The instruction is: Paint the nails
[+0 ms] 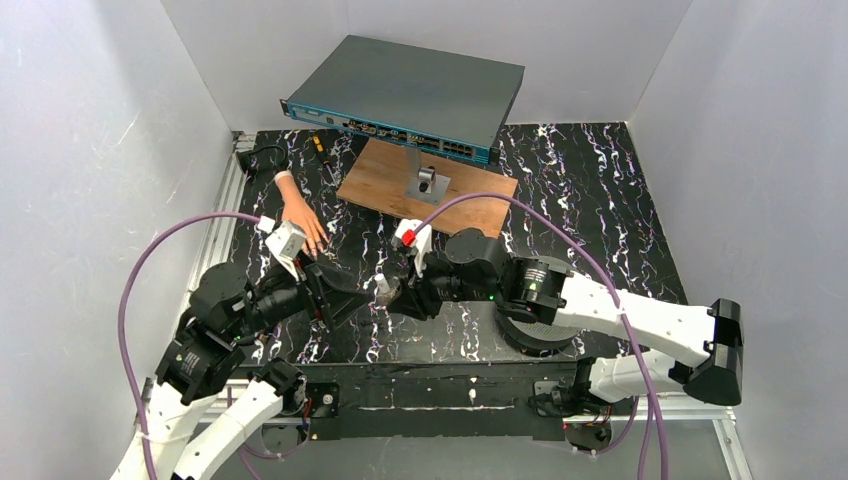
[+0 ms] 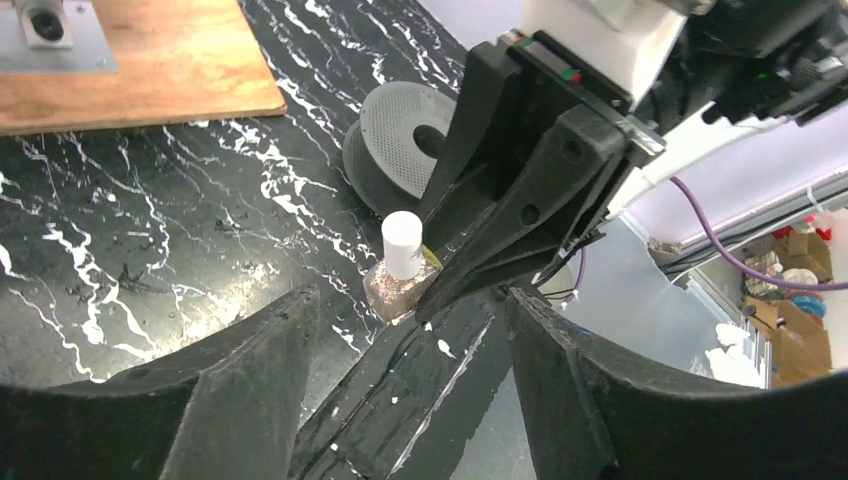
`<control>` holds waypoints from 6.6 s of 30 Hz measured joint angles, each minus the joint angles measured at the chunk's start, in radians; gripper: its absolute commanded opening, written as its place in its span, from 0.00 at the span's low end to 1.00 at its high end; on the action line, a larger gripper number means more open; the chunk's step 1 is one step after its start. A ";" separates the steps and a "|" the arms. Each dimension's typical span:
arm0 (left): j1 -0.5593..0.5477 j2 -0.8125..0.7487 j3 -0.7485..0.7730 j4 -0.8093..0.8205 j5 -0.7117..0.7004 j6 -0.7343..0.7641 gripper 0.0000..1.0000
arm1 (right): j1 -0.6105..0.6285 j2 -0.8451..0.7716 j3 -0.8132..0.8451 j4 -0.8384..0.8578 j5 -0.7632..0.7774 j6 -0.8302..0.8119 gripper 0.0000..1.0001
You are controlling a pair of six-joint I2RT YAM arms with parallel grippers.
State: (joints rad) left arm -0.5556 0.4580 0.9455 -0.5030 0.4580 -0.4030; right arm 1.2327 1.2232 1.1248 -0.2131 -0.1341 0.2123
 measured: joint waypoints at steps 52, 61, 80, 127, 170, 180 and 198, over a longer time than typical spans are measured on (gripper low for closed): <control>0.006 -0.048 -0.255 0.533 0.239 -0.119 0.00 | -0.026 0.016 0.089 0.021 -0.238 0.080 0.01; 0.005 -0.047 -0.264 0.713 0.464 -0.201 0.00 | -0.030 0.010 0.042 0.187 -0.537 0.059 0.01; -0.004 -0.031 -0.160 0.433 0.474 -0.113 0.97 | -0.027 -0.019 0.112 0.072 -0.637 -0.131 0.01; -0.004 0.042 -0.055 0.143 -0.003 0.017 0.38 | -0.026 0.118 0.247 -0.154 -0.138 -0.034 0.01; -0.004 0.010 -0.174 0.436 0.597 -0.031 0.96 | -0.029 -0.007 0.138 -0.060 -0.647 -0.220 0.01; -0.004 -0.043 -0.102 0.257 0.426 -0.009 0.98 | -0.028 -0.108 0.110 -0.064 -0.621 -0.240 0.01; -0.004 -0.026 -0.074 0.160 0.034 -0.008 0.69 | -0.027 -0.001 0.105 -0.087 -0.104 -0.074 0.01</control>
State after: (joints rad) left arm -0.5594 0.4316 0.8711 -0.3428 0.4919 -0.4114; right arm 1.2057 1.2221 1.2301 -0.3000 -0.2379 0.1379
